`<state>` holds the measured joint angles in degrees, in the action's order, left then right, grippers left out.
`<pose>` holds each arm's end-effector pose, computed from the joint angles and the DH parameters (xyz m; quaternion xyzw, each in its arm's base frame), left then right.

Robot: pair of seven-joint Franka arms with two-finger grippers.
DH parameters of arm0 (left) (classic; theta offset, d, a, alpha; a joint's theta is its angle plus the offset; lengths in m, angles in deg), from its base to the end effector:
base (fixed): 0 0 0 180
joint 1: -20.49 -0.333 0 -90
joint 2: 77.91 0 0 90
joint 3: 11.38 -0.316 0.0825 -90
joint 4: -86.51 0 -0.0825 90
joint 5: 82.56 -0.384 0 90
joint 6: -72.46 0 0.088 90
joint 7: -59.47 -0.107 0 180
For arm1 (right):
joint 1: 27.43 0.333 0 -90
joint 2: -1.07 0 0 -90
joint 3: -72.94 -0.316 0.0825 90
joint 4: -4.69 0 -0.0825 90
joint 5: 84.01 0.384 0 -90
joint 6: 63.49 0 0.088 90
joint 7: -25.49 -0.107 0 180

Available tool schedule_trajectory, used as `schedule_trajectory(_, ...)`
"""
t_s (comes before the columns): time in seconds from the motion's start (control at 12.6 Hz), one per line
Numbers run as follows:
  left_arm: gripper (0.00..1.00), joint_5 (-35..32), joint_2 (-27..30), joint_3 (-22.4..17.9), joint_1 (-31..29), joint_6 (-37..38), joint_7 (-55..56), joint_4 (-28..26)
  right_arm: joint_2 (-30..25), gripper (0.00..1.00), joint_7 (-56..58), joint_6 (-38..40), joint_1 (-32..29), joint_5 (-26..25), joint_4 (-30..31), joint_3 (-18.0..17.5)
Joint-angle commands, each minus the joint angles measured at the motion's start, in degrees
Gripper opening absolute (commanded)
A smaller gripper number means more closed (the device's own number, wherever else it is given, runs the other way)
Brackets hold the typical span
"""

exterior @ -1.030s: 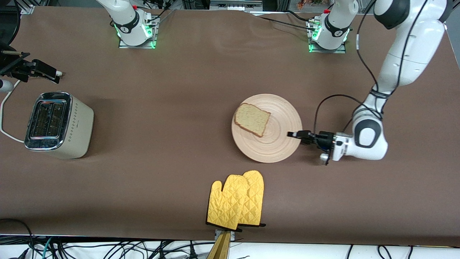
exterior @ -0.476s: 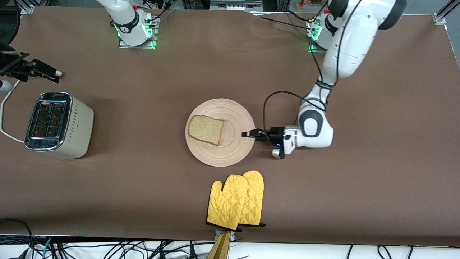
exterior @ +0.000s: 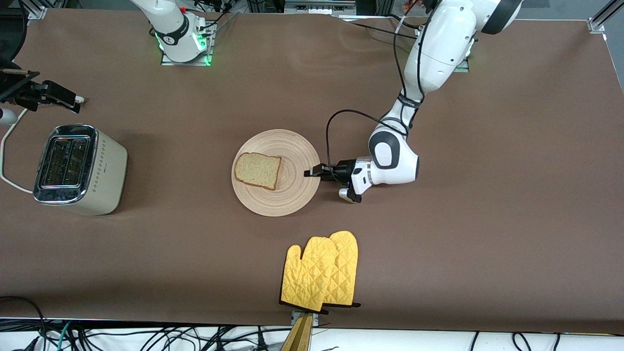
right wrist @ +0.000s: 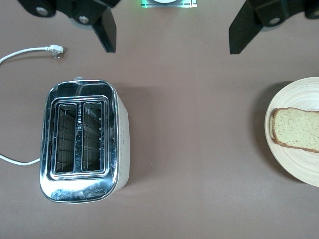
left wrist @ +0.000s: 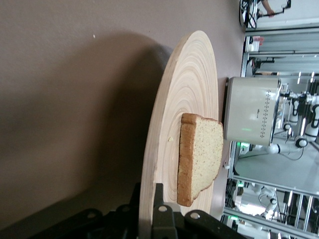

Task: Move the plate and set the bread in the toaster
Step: 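Slide the wooden plate with the left gripper toward the toaster, then release the plate and withdraw the left gripper to its rest pose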

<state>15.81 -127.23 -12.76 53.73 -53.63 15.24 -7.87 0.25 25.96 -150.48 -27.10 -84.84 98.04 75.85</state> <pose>0.5506 -0.3843 0.1102 0.8423 0.0167 -0.0397 0.5373 0.5419 -0.0262 0.6006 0.9986 -0.0184 -0.0485 0.0056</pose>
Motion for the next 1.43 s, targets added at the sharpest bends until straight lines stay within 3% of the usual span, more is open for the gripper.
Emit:
schedule_trajectory(0.0,0.24,2.97,0.01,-1.17,1.13,-0.29,-0.85,0.34,-0.67,1.0,0.41,0.6,-0.15,0.3,0.16,0.07)
schedule_trajectory(0.08,0.44,2.89,0.01,-1.26,1.13,-0.29,-0.94,0.34,-0.67,1.0,0.33,0.6,-0.15,0.3,0.25,0.07)
schedule_trajectory(0.16,0.55,2.97,0.27,-1.52,0.95,-0.2,-0.85,-0.01,-0.67,1.0,0.32,0.6,-0.15,0.3,0.25,0.07)
schedule_trajectory(0.24,0.58,2.89,0.62,-2.13,0.86,-0.12,-0.85,-0.19,-0.67,1.0,0.41,0.6,-0.15,0.3,0.25,0.07)
schedule_trajectory(0.32,0.72,2.89,0.89,-2.22,0.77,-0.12,-0.85,-0.36,-0.67,1.0,0.33,0.6,-0.15,0.3,0.25,0.07)
schedule_trajectory(0.4,1.0,2.71,1.76,-2.83,0.69,-0.12,-0.94,-0.89,-0.67,1.0,0.24,0.6,-0.07,0.3,0.25,-0.01)
schedule_trajectory(0.55,1.0,2.19,5.79,-6.16,0.08,0.49,-0.59,-4.57,-0.67,1.0,0.15,0.6,-0.15,0.3,0.25,-0.01)
schedule_trajectory(0.79,1.0,-6.48,15.27,-5.75,-8.77,2.17,0.02,-11.77,-0.67,1.0,0.41,0.95,-0.15,1.0,0.34,0.07)
schedule_trajectory(1.03,1.0,-28.75,25.12,-1.09,-23.01,8.37,8.93,-14.43,-0.67,1.0,0.41,1.13,-0.24,1.0,0.25,0.25)
schedule_trajectory(1.19,1.0,-40.48,30.83,-1.17,-27.68,16.28,20.81,-13.81,-0.67,1.0,0.32,1.21,-0.24,1.09,0.25,0.25)
schedule_trajectory(1.35,1.0,-49.1,33.57,-1.43,-31.11,21.31,23.58,-12.94,-0.67,1.0,0.33,1.21,-0.16,1.09,0.25,0.25)
